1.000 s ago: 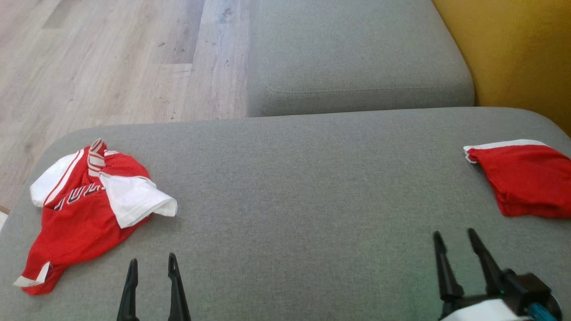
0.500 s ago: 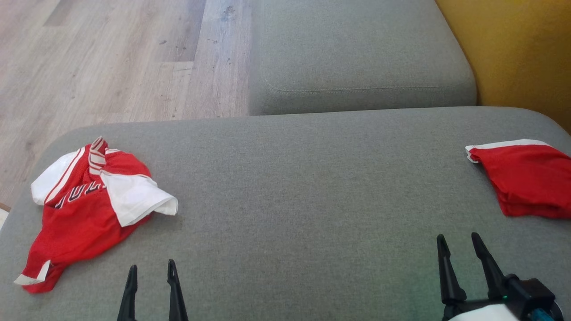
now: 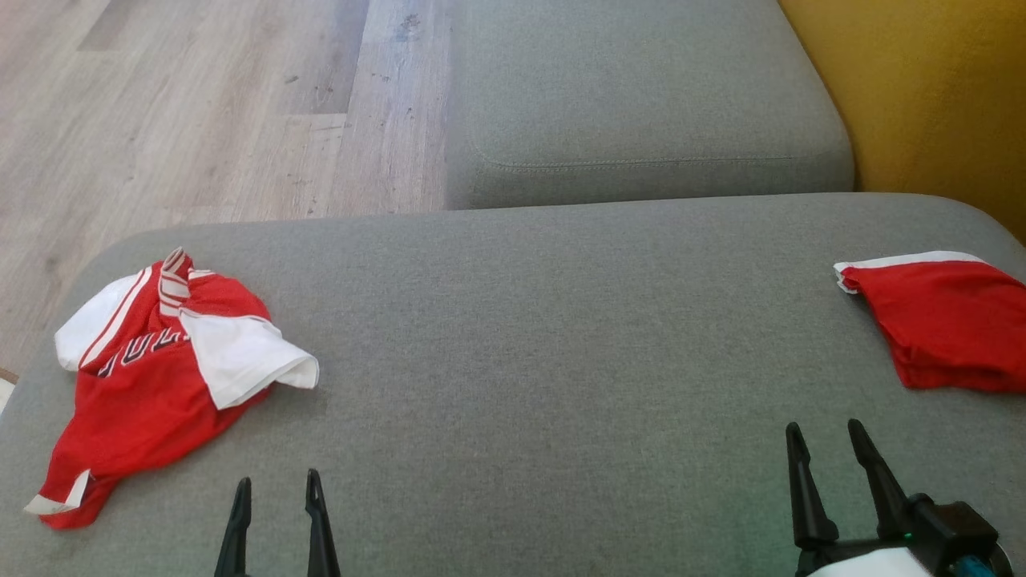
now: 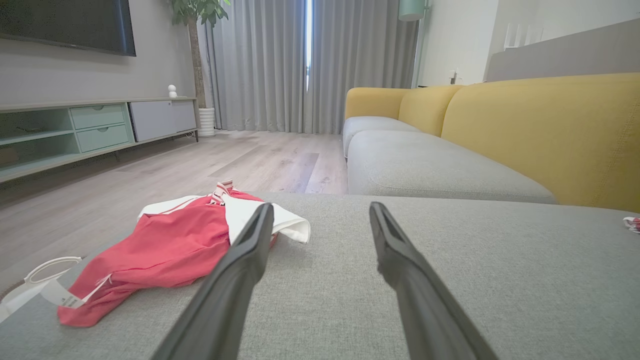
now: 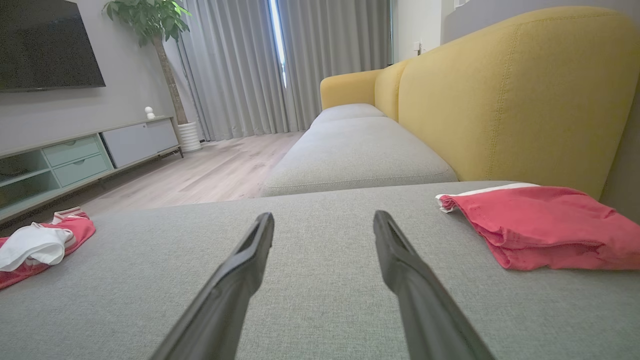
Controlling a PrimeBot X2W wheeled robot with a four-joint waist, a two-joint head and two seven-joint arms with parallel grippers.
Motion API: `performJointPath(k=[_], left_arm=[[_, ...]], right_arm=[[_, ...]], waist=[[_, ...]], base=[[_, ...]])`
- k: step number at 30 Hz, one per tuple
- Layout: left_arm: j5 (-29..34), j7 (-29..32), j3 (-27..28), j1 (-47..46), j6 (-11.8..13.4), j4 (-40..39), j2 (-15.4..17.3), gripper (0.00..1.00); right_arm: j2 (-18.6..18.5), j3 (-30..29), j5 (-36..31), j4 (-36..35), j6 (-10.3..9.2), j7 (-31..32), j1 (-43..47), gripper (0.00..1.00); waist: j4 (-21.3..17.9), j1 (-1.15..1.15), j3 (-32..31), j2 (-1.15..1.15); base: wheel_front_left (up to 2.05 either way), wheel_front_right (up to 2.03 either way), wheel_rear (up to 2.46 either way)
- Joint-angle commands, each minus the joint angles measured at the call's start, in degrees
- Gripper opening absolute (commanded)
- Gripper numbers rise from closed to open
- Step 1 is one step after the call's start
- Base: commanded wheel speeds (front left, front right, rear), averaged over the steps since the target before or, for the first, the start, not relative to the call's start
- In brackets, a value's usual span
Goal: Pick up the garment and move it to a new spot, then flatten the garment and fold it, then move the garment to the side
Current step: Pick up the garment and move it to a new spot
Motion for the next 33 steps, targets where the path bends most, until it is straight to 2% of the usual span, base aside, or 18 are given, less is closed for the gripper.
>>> performJointPath(k=[1,5,9,23,28,33], left_arm=[[0.61,-0.30,1.86,-2.31,-0.03,-1.47,-0.39,1.00],[0.81,-0.30,1.88,-2.44,-0.39,-1.11,-0.39,1.00],[1.41,-0.30,1.64,-2.88,-0.80,-0.76,-0.39,1.00],[3.61,-0.31,5.67,-1.76,-1.46,-0.53,-0.19,1.00],[4.08,-0.31,6.85,-1.42,-1.57,-0.65,-0.20,1.00],[4.35,-0.31,8.20,-3.38,-1.80,-0.72,0.19,1.00]], right_arm=[[-0.31,1.09,-0.05,-1.60,0.22,-0.79,-1.21,1.00],[-0.29,1.36,-0.52,-1.40,0.22,-0.79,-1.41,1.00],[-0.26,1.39,-0.59,-1.43,0.22,-0.79,-0.84,1.00],[-0.21,3.08,0.27,-1.40,0.22,-0.79,-0.97,1.00],[-0.21,3.43,0.13,-1.18,0.22,-0.79,-1.06,1.00],[-0.26,3.46,-0.45,-1.46,0.22,-0.79,-1.31,1.00]], waist=[[0.04,0.00,0.01,0.00],[0.75,0.00,0.06,0.00],[3.50,0.00,-0.06,0.00],[18.48,0.00,1.17,0.00],[20.76,0.00,1.60,0.00],[21.30,0.00,3.33,0.00]], base=[[0.00,0.00,0.00],[0.00,0.00,0.00],[0.00,0.00,0.00],[0.00,0.00,0.00],[0.00,0.00,0.00],[0.00,0.00,0.00]])
